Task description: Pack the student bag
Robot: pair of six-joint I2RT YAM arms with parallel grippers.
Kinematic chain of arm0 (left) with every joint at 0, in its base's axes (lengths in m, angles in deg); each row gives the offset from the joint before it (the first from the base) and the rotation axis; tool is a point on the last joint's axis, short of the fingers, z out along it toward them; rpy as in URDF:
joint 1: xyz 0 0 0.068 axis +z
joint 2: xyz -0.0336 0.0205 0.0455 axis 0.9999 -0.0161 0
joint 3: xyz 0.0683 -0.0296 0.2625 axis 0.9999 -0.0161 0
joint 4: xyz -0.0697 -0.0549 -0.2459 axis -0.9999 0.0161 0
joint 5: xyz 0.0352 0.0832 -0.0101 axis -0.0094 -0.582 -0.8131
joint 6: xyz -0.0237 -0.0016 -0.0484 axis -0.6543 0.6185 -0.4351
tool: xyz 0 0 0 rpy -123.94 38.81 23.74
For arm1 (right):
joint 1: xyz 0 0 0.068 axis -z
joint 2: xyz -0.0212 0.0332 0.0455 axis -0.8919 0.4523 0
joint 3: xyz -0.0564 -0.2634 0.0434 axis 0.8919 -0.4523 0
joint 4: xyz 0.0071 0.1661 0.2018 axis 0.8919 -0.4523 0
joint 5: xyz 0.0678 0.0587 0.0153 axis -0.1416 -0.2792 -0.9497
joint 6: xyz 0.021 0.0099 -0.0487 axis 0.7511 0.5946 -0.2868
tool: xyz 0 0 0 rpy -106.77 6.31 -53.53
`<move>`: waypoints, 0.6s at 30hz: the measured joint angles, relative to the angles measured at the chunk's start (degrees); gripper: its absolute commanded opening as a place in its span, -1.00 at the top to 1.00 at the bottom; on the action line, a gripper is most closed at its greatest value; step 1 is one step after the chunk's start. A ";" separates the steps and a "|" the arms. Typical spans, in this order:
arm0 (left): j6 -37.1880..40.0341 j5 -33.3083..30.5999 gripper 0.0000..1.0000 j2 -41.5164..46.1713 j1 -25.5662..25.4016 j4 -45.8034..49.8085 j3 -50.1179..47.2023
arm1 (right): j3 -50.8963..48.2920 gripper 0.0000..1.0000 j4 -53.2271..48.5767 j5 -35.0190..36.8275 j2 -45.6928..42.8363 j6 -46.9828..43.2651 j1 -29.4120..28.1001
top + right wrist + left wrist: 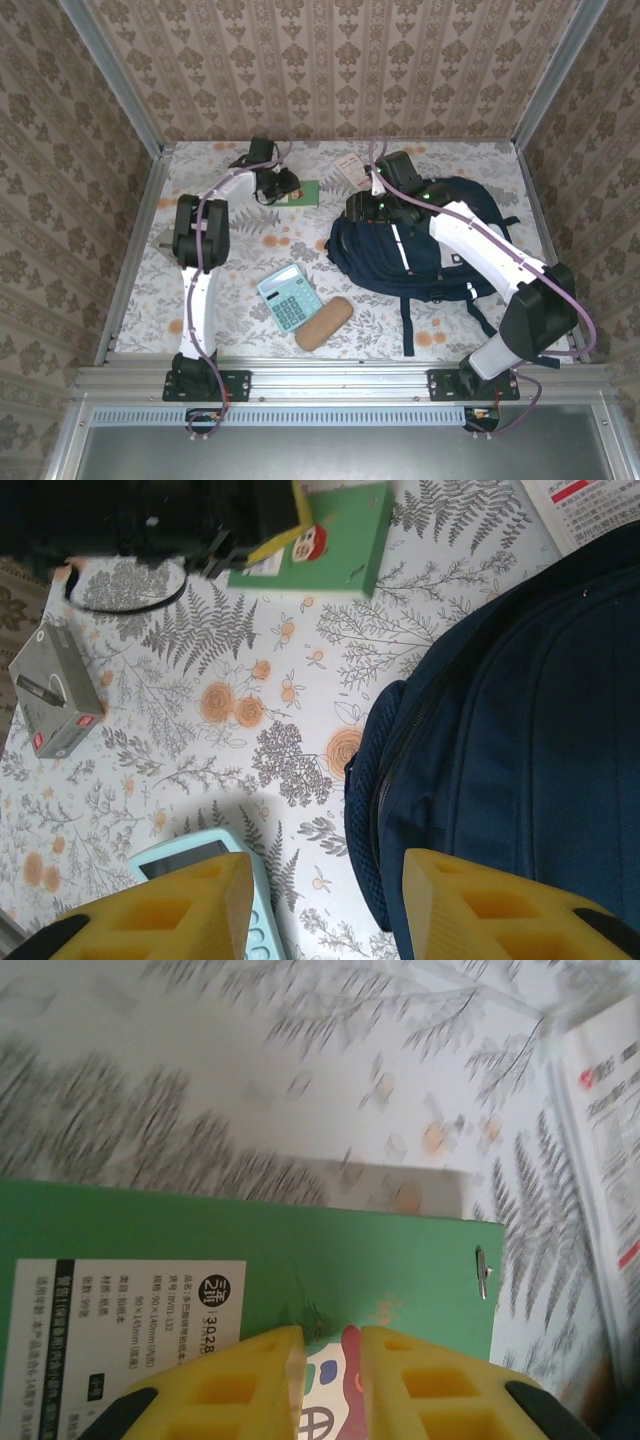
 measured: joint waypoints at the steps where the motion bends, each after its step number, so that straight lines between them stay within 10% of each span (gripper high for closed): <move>1: -0.33 -0.04 0.54 1.70 0.11 -0.85 -2.84 | 0.04 0.13 0.35 -0.02 0.61 0.11 -0.09; 18: -5.70 -3.13 0.30 28.24 0.52 -3.72 -36.44 | 7.21 0.10 2.97 -0.68 13.20 1.62 -7.32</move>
